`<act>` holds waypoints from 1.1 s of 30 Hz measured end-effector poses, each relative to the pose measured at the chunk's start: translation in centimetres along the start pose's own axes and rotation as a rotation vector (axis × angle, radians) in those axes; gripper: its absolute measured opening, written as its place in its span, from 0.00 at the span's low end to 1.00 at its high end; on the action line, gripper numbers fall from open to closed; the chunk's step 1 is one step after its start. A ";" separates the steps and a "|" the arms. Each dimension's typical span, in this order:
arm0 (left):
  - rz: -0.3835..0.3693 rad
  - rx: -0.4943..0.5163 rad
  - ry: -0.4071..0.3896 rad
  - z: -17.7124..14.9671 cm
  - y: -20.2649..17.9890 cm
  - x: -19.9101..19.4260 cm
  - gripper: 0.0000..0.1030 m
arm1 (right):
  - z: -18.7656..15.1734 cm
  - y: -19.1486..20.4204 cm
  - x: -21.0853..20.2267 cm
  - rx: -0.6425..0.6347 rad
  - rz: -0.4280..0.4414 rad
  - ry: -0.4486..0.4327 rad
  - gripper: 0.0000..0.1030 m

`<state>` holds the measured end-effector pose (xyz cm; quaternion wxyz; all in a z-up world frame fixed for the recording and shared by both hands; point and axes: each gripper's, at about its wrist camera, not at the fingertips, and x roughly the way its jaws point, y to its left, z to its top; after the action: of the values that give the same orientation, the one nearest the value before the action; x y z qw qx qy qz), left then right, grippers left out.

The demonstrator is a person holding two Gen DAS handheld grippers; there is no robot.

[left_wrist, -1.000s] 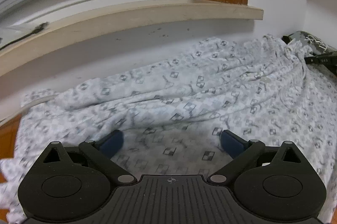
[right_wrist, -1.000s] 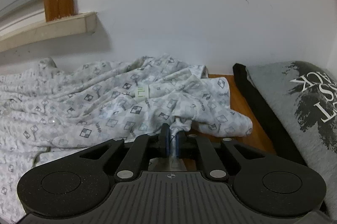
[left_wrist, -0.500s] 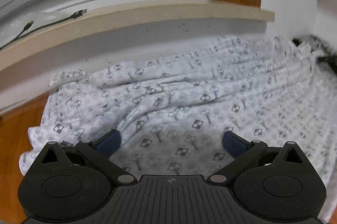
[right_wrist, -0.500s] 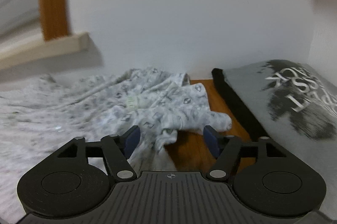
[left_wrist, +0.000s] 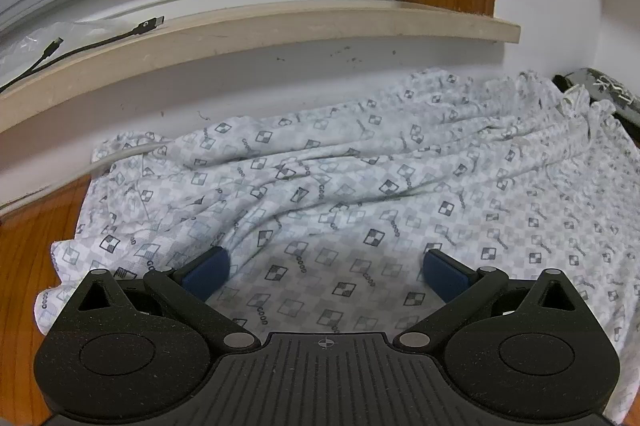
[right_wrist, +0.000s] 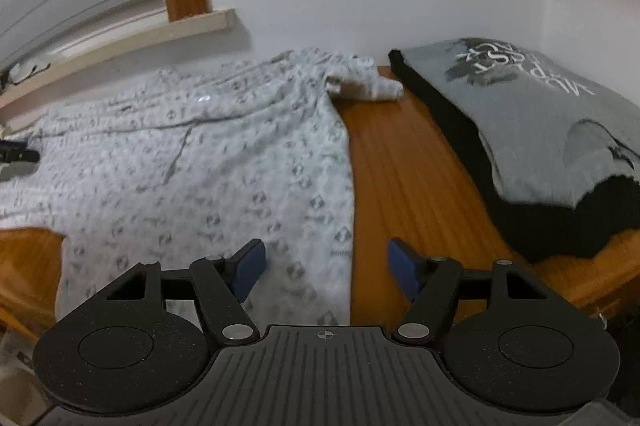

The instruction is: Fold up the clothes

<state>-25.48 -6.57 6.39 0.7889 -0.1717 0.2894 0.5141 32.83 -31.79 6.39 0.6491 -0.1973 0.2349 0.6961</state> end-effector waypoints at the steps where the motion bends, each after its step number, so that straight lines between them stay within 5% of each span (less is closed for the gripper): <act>1: 0.001 0.001 0.000 0.0 0.0 0.0 1.00 | 0.1 0.3 0.2 -0.001 0.002 -0.006 0.57; 3: 0.003 0.004 0.001 0.0 -0.1 0.0 1.00 | 0.0 0.7 0.1 -0.016 0.012 -0.016 0.31; 4: 0.004 0.005 0.002 0.0 -0.1 0.1 1.00 | 0.1 0.9 0.3 -0.021 0.024 -0.016 0.04; 5: 0.004 0.006 0.002 0.0 -0.1 0.1 1.00 | 0.3 1.0 0.4 -0.026 0.034 -0.016 0.02; 18: 0.011 0.022 -0.004 0.0 -0.2 0.0 1.00 | 11.6 6.2 2.3 -0.193 0.031 -0.225 0.02; 27: 0.007 0.128 -0.052 0.9 -3.8 -1.7 1.00 | 12.2 8.5 11.5 -0.236 0.027 -0.104 0.04; 32: -0.097 0.212 -0.105 2.1 -9.5 -2.9 1.00 | 11.1 6.4 10.2 -0.179 0.040 -0.115 0.48; 33: -0.119 0.232 -0.117 2.3 -10.9 -3.2 1.00 | 10.7 5.9 9.3 -0.173 0.041 -0.124 0.49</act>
<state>-15.88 -11.99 9.92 0.8482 -0.0659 0.2898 0.4385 26.49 -18.31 10.12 0.6285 -0.2044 0.1372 0.7378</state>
